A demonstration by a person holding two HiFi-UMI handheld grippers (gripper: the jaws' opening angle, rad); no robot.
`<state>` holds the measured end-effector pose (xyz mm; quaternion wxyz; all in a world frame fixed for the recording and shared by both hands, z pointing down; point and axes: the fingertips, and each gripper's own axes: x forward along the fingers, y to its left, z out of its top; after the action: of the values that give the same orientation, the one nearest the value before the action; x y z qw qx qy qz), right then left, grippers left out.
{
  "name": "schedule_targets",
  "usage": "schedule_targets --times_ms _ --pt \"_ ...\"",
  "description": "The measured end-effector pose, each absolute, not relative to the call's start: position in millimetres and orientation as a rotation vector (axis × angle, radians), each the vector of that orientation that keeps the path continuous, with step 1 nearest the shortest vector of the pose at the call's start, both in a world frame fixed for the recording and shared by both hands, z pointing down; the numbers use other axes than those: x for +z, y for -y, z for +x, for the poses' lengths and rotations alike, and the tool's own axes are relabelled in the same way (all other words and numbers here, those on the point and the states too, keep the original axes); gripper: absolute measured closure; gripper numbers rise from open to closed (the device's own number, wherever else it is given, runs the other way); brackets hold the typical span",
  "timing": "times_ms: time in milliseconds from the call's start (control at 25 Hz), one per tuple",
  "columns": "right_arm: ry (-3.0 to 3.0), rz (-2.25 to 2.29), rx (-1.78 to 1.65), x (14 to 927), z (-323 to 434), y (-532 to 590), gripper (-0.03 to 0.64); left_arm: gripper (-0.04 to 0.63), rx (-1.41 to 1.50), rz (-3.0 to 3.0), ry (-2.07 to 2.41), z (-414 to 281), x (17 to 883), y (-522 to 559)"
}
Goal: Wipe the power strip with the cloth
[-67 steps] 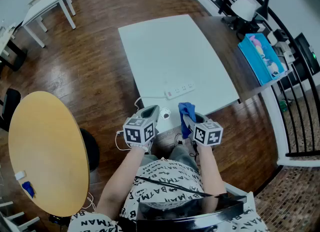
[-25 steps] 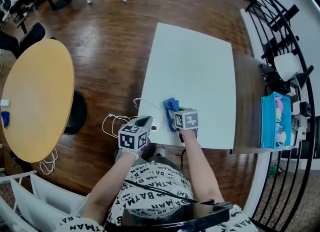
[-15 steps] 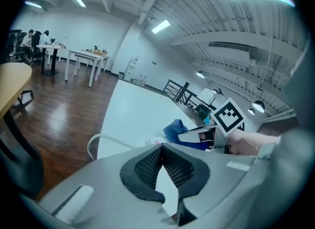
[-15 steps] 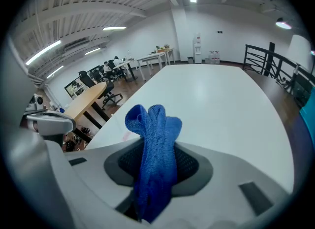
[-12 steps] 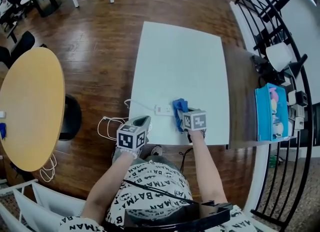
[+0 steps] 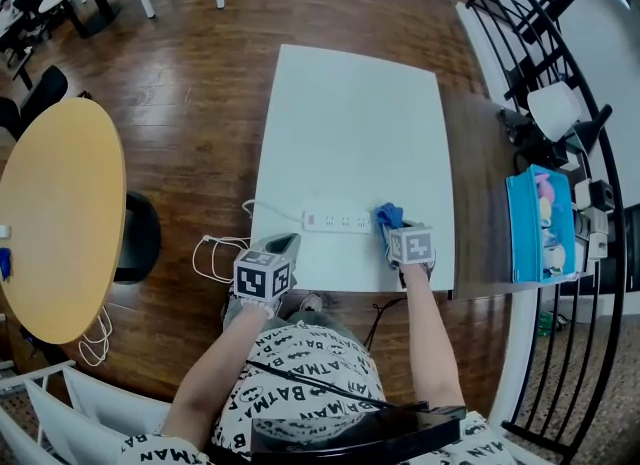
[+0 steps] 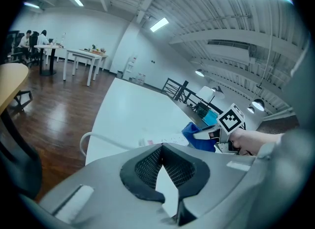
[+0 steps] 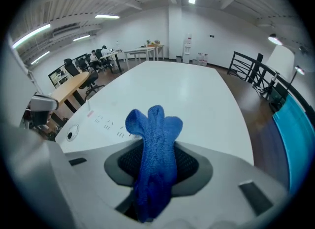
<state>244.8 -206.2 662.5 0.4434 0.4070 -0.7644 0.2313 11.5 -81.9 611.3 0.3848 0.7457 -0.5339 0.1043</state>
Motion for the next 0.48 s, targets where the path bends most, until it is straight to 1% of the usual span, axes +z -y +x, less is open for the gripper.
schedule_targets --times_ms 120,240,320,480 --pt "1.990 0.987 0.614 645.4 237.3 209.2 0.468 0.595 0.289 1.905 1.339 17.0 618.9 84.3" --pt "2.124 0.777 0.612 627.0 196.6 212.8 0.468 0.595 0.331 1.934 1.296 34.4 632.0 96.0" --pt "2.171 0.602 0.554 620.5 163.7 214.7 0.468 0.595 0.367 1.955 1.275 48.1 641.3 104.3" --pt "2.115 0.218 0.333 630.1 105.2 207.4 0.468 0.595 0.397 1.972 1.267 65.7 653.7 122.6"
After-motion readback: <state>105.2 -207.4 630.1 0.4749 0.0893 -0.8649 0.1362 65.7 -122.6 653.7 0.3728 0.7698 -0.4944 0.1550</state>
